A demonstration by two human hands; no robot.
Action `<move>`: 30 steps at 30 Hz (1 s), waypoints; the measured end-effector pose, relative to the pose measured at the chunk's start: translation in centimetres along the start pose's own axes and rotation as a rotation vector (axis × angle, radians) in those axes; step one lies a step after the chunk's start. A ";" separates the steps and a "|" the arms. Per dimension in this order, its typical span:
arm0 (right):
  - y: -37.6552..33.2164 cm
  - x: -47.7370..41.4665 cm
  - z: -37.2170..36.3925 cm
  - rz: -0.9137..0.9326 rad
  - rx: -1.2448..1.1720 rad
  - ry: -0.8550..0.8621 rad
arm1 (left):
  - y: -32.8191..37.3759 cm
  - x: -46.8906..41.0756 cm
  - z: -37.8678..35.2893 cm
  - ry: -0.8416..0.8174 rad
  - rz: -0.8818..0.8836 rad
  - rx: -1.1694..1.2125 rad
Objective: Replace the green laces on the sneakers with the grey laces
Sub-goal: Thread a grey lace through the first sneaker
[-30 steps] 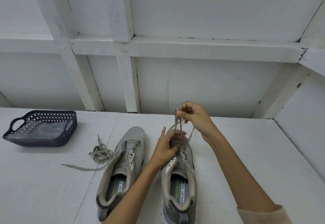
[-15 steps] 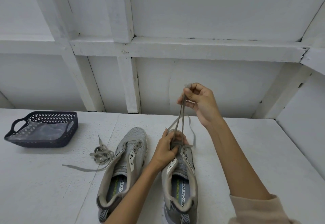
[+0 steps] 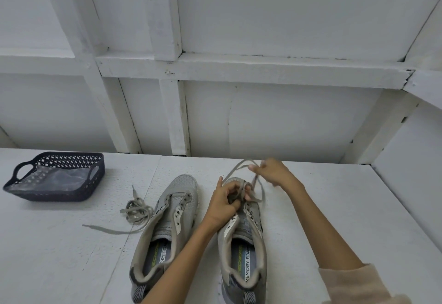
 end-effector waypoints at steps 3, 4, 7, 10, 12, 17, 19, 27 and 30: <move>1.5 0.8 -1.5 -0.083 -0.071 -0.103 | -0.2 0.0 0.0 0.012 0.003 0.010; 1.6 1.1 -1.8 -0.094 -0.053 -0.131 | -0.2 0.0 0.1 0.016 0.004 0.012; 1.5 0.8 -2.8 -0.089 0.003 -0.141 | 0.1 0.1 0.0 0.021 0.004 -0.023; 1.0 0.3 -3.4 -0.038 -0.073 -0.086 | 0.1 0.3 0.2 0.028 0.018 -0.020; 0.4 0.1 -3.3 0.010 -0.198 -0.017 | 0.2 0.4 0.3 0.020 -0.009 0.023; -0.4 -0.3 -3.4 0.119 -0.305 0.055 | 0.1 0.5 0.5 0.043 -0.032 0.041; -0.5 -0.4 -3.6 0.125 -0.328 0.064 | -0.1 0.4 0.5 0.057 -0.038 0.012; -1.3 -0.4 -4.7 0.194 -0.594 0.019 | -0.6 0.3 -0.1 0.005 -0.059 0.007; -1.5 -0.7 -4.9 0.207 -0.541 0.030 | -0.4 0.3 -0.1 0.001 -0.091 -0.007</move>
Point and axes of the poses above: each hand's wrist, its own x-axis away from the middle knuckle, its own z-axis out of the back of the hand, y = z × x, the point moved 5 cm from there along -x, towards the middle knuckle, and after that the axes turned 6 degrees about -y, right-handed, at the moved point
